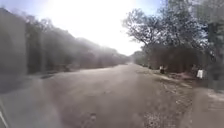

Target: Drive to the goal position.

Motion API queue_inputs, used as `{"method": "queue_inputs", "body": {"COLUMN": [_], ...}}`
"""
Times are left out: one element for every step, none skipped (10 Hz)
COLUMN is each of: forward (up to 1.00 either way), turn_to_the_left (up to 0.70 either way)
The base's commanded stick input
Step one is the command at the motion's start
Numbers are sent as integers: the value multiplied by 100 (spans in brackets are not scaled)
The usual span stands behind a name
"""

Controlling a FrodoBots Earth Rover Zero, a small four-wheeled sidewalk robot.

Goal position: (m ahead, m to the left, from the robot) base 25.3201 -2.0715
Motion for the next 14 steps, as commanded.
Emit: {"method": "queue_inputs", "body": {"forward": [100,100,100,100,100,100,100,100,100,100,100,100,100,100], "turn_to_the_left": [0,0,0,0,0,0,0,0,0,0,0,0,0,0]}}
